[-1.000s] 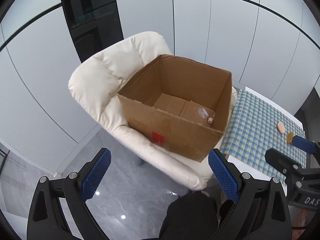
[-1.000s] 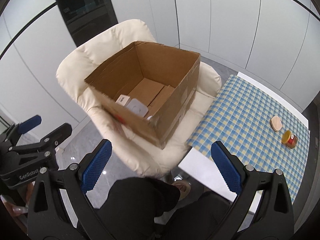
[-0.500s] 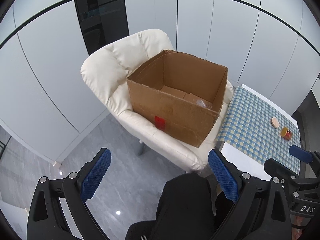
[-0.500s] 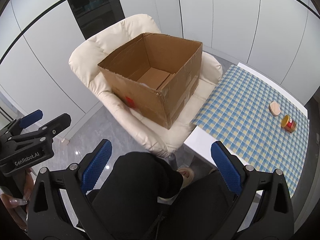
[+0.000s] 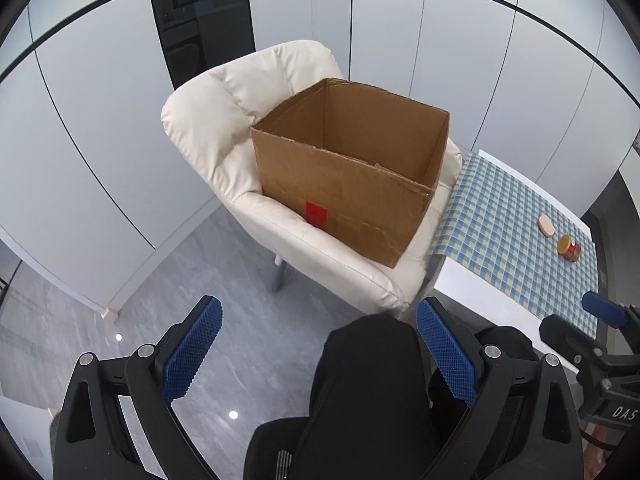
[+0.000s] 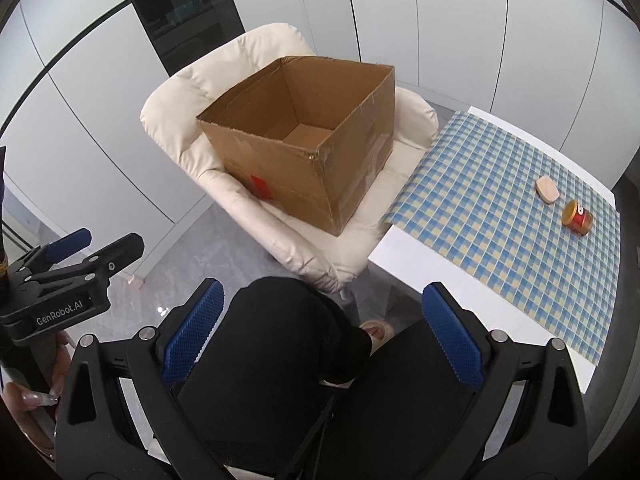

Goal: Organize objects
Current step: 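Move both open tools back from the box toward the checkered table, then lower both open tools toward the pink sponge puff and red-gold can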

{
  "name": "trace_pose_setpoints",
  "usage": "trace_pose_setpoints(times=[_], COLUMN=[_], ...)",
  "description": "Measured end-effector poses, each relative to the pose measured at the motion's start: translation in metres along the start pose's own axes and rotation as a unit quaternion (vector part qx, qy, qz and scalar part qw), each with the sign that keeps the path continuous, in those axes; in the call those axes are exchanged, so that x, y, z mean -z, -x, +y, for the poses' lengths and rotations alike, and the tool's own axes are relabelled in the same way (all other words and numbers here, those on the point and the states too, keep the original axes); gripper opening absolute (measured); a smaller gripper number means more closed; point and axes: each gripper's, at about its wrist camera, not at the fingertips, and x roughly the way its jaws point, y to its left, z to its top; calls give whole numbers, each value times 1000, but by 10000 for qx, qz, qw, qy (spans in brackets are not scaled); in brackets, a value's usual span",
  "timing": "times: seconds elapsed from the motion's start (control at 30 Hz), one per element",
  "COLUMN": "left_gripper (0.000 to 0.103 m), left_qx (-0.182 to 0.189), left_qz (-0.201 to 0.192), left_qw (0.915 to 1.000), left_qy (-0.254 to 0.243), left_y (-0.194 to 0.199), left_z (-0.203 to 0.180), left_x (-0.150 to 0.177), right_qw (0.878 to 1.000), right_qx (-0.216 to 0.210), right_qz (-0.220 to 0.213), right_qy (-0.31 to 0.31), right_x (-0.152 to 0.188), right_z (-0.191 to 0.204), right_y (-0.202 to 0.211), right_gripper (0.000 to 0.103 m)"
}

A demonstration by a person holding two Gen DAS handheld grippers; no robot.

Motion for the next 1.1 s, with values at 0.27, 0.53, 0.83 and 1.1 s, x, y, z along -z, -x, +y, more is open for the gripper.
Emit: trace_pose_setpoints(times=[0.27, 0.53, 0.83, 1.1], left_gripper=[98, 98, 98, 98], left_qx=[59, 78, 171, 145], left_qz=[5, 64, 117, 20], left_qw=[10000, 9999, 9998, 9999], left_qy=[-6, -82, -11, 4], left_y=[1, -5, -8, -5], left_z=[-4, -9, -7, -7], left_x=[12, 20, 28, 28], right_qw=[9999, 9993, 9990, 9989], right_qx=[-33, 43, 210, 188], right_qz=[158, 354, 397, 415], right_qy=[47, 77, 73, 63], right_x=[19, 36, 39, 40], right_z=[1, -1, -10, -11], right_y=[-2, -6, -6, -7], right_gripper=[101, 101, 101, 101])
